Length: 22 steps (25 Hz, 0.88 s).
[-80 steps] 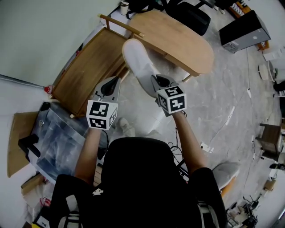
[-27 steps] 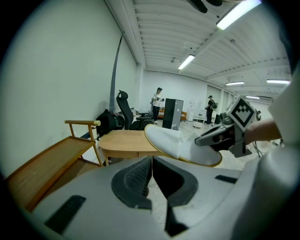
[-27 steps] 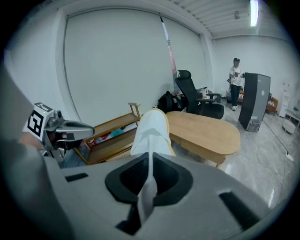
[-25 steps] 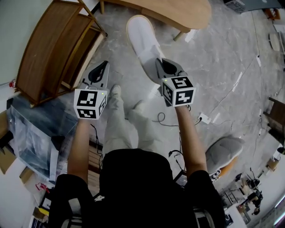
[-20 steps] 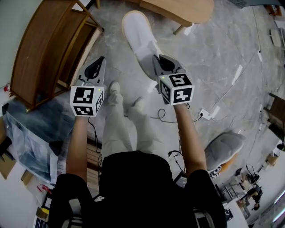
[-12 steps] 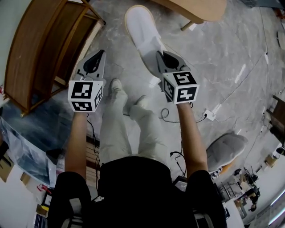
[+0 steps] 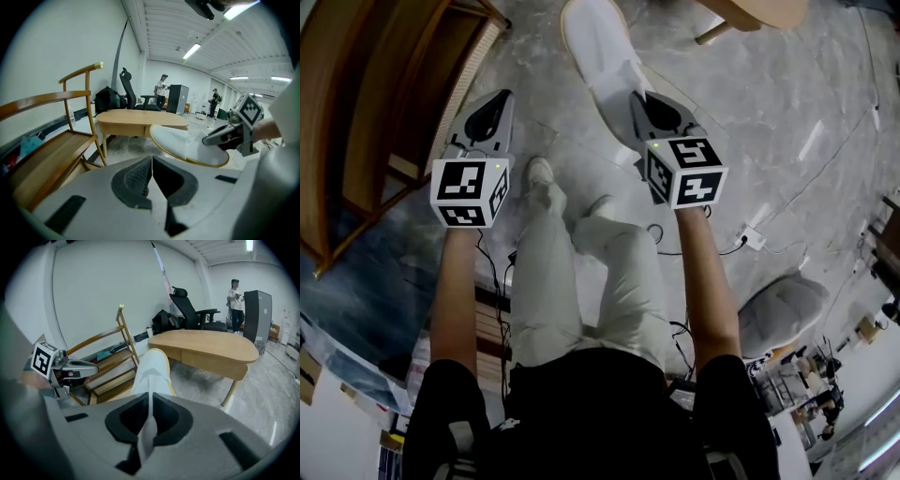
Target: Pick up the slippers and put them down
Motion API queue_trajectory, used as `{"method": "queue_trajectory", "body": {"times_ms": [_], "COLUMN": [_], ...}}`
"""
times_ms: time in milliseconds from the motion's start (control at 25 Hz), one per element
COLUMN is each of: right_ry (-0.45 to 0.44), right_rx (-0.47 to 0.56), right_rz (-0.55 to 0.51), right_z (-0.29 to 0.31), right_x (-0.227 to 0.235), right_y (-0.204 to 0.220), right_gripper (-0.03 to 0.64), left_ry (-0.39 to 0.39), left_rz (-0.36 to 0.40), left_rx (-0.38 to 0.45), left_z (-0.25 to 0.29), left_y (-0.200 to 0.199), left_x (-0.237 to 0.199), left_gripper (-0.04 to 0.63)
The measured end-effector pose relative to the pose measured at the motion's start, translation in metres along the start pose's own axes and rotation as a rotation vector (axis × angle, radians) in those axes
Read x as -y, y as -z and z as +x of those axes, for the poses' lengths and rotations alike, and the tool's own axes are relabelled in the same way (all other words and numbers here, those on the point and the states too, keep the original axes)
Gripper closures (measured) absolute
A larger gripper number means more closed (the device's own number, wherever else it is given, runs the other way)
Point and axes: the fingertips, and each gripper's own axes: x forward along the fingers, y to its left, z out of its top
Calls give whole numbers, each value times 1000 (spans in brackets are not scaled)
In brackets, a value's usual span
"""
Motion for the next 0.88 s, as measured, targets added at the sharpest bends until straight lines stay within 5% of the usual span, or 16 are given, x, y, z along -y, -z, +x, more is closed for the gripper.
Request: {"method": "queue_trajectory", "body": {"times_ms": [880], "right_ry": [-7], "right_rx": [-16], "right_rz": [-33], "right_z": [166], "right_x": [35], "right_y": [134], "right_gripper": [609], "left_ry": [-34], "left_rz": [6], "left_rx": [-10], "left_z": [121], "left_y": [164], "left_x": [-50], "left_gripper": [588]}}
